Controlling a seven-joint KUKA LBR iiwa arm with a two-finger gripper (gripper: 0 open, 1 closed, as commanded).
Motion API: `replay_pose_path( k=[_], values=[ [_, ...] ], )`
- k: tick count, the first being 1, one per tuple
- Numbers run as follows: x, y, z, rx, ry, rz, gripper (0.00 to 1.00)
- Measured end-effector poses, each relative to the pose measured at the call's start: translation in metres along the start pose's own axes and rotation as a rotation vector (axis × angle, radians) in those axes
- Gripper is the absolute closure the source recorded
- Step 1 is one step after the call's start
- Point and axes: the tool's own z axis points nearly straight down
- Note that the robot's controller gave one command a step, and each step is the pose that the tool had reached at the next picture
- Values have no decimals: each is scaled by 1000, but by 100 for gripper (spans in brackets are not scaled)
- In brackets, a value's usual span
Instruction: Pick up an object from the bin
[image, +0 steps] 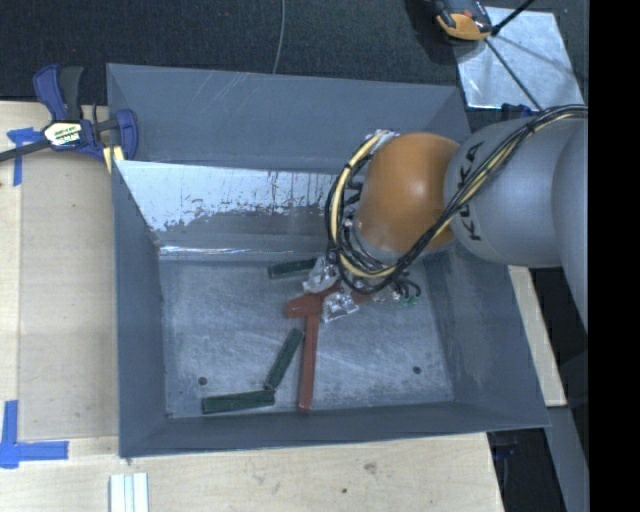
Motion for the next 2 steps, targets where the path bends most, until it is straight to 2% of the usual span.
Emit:
replay_pose_path(
  k=[1,2],
  values=[
    [3,1,-8,-5,20,0,100],
    [3,1,-24,-7,28,0,100]
  ],
)
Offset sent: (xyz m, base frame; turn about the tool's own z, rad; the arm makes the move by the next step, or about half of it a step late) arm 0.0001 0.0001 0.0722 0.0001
